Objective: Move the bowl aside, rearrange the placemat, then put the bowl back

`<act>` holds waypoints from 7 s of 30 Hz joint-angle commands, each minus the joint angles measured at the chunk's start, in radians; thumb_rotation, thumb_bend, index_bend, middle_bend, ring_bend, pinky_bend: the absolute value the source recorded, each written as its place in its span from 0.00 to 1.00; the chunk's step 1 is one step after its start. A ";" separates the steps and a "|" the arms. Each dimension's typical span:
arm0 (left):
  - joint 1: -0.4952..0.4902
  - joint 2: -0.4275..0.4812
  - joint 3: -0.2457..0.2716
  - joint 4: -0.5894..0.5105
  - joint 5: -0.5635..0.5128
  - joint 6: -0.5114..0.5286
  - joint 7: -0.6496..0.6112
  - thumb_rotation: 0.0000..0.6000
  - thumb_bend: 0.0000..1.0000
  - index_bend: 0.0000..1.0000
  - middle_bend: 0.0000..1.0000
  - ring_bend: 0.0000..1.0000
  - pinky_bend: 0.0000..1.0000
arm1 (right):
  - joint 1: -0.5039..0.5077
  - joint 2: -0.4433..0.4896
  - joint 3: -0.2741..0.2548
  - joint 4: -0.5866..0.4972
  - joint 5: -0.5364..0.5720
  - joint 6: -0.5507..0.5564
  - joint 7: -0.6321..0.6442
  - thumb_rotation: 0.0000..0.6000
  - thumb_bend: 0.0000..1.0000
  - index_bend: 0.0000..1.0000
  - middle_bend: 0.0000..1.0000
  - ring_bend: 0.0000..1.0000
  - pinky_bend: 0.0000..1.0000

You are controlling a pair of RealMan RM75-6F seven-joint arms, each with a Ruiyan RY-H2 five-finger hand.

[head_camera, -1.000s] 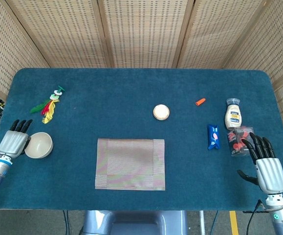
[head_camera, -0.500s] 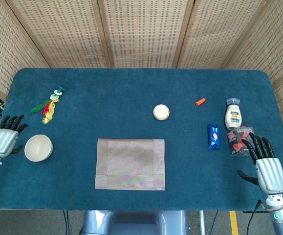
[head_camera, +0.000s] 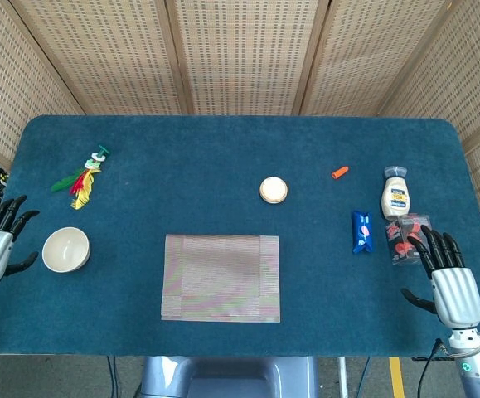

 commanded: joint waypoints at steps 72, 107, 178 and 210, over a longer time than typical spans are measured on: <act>-0.114 -0.383 0.139 -0.120 0.185 -0.293 0.425 1.00 0.36 0.50 0.00 0.00 0.00 | -0.009 0.021 0.018 -0.006 0.008 0.030 0.072 1.00 0.12 0.19 0.00 0.00 0.00; -0.135 -0.423 0.134 -0.105 0.155 -0.305 0.428 1.00 0.49 0.57 0.00 0.00 0.00 | -0.009 0.022 0.018 -0.008 0.005 0.032 0.075 1.00 0.12 0.19 0.00 0.00 0.00; -0.984 -0.752 -0.460 0.872 -0.492 -0.753 0.307 1.00 0.48 0.66 0.00 0.00 0.00 | 0.019 -0.017 0.046 0.105 0.112 -0.083 0.109 1.00 0.12 0.18 0.00 0.00 0.00; -1.113 -0.917 -0.480 1.209 -0.512 -0.798 0.458 1.00 0.43 0.32 0.00 0.00 0.00 | 0.028 -0.033 0.040 0.128 0.129 -0.122 0.094 1.00 0.12 0.17 0.00 0.00 0.00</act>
